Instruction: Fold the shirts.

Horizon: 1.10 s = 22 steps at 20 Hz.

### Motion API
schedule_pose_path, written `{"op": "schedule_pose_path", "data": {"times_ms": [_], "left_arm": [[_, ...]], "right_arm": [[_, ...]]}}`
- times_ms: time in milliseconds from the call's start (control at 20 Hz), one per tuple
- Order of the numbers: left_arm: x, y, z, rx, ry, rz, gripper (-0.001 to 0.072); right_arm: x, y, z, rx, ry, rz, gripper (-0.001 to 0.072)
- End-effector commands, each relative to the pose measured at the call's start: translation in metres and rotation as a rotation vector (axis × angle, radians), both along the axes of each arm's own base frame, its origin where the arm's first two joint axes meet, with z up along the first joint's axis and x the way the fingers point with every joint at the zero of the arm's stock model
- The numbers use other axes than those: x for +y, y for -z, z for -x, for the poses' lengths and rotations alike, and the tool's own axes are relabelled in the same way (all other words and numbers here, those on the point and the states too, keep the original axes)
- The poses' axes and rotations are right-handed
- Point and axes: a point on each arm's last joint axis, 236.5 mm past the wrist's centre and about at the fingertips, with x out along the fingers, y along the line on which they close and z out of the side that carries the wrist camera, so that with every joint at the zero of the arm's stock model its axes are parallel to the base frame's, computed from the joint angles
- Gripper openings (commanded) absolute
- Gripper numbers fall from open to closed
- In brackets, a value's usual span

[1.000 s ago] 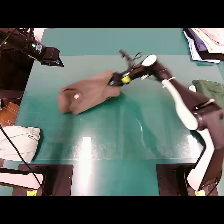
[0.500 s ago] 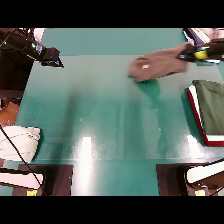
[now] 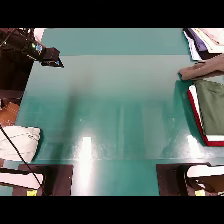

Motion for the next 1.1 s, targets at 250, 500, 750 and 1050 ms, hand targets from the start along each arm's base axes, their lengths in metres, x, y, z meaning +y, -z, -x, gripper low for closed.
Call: {"op": "schedule_pose_path", "data": {"times_ms": [250,500,750,1050], "left_arm": [[0.0,0.0,-0.002,-0.007,-0.003,0.001,0.0023],[0.0,-0.002,-0.006,-0.027,-0.005,0.003,0.0023],[0.0,-0.002,-0.006,-0.028,-0.002,0.002,0.0023],[0.0,0.0,-0.002,-0.021,0.024,-0.009,0.0023]], "right_arm": [[-0.012,-0.078,0.043,-0.096,0.108,0.192,0.0021],[0.0,-0.054,0.095,0.13,0.13,0.156,0.0022],[-0.006,-0.01,0.172,0.51,0.241,0.12,0.0024],[-0.007,0.03,0.225,0.697,0.302,0.149,0.0445]]}}
